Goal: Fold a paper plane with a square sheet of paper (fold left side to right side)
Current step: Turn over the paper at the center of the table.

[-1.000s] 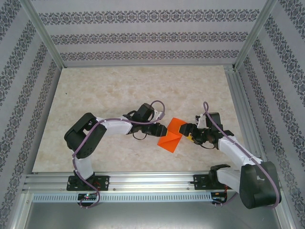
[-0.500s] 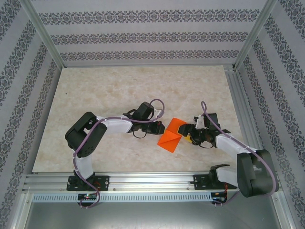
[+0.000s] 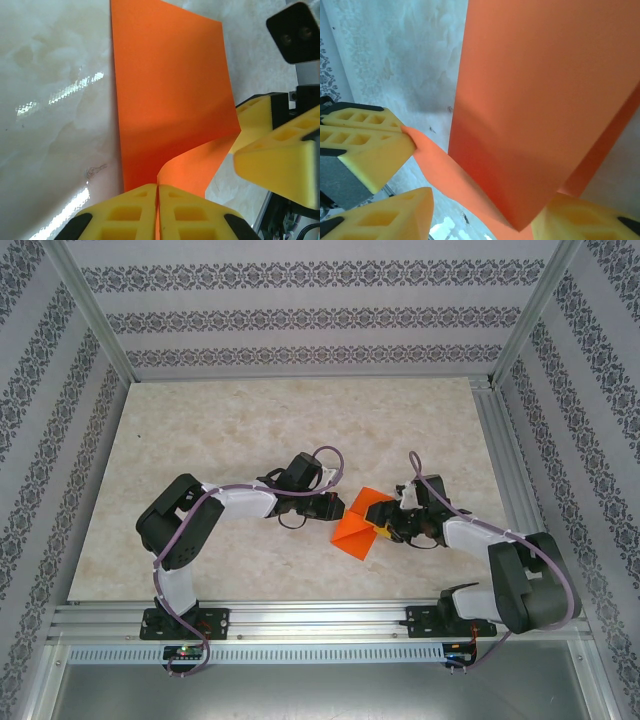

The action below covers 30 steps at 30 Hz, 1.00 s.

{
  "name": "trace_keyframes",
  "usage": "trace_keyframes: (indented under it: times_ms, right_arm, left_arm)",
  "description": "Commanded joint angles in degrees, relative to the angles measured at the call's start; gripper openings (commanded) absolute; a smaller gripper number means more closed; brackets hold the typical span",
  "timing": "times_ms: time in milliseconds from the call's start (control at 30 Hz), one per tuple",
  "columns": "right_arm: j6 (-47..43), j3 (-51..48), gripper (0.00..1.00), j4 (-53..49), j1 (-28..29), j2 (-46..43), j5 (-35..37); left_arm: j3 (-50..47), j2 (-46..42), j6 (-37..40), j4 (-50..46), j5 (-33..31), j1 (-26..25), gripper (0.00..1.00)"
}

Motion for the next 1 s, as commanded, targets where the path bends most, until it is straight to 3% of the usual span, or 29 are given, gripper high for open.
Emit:
trace_keyframes:
  times_ms: [0, 267, 433, 567, 800, 967]
  right_arm:
    - [1.07, 2.19, 0.47, 3.08, 1.15, 1.45, -0.26]
    - [1.44, 2.76, 0.15, 3.97, 1.62, 1.78, 0.28]
    - [-0.14, 4.59, 0.02, 2.17, 1.56, 0.61, 0.28]
    - [-1.42, 6.77, 0.0, 1.26, 0.72, -1.89, -0.69]
    - [-3.56, 12.89, 0.0, 1.96, -2.69, -8.36, -5.62]
    - [-2.94, 19.73, 0.0, 3.11, -3.33, -10.6, -9.31]
  left_arm:
    - [-0.52, -0.72, -0.36, 0.91, -0.7, 0.8, 0.13]
    - [-1.53, -1.66, -0.54, 0.84, -1.75, 1.52, 0.23]
    - [-3.69, -6.26, -0.77, 0.87, -1.8, 4.46, 0.41]
    - [-6.72, -12.69, -1.4, 1.24, -1.19, 7.19, 0.58]
    - [-13.32, -26.38, -10.24, 9.39, 3.62, 11.98, 1.0]
    - [-14.63, -28.46, -22.59, 23.3, 10.09, 12.93, 1.0]
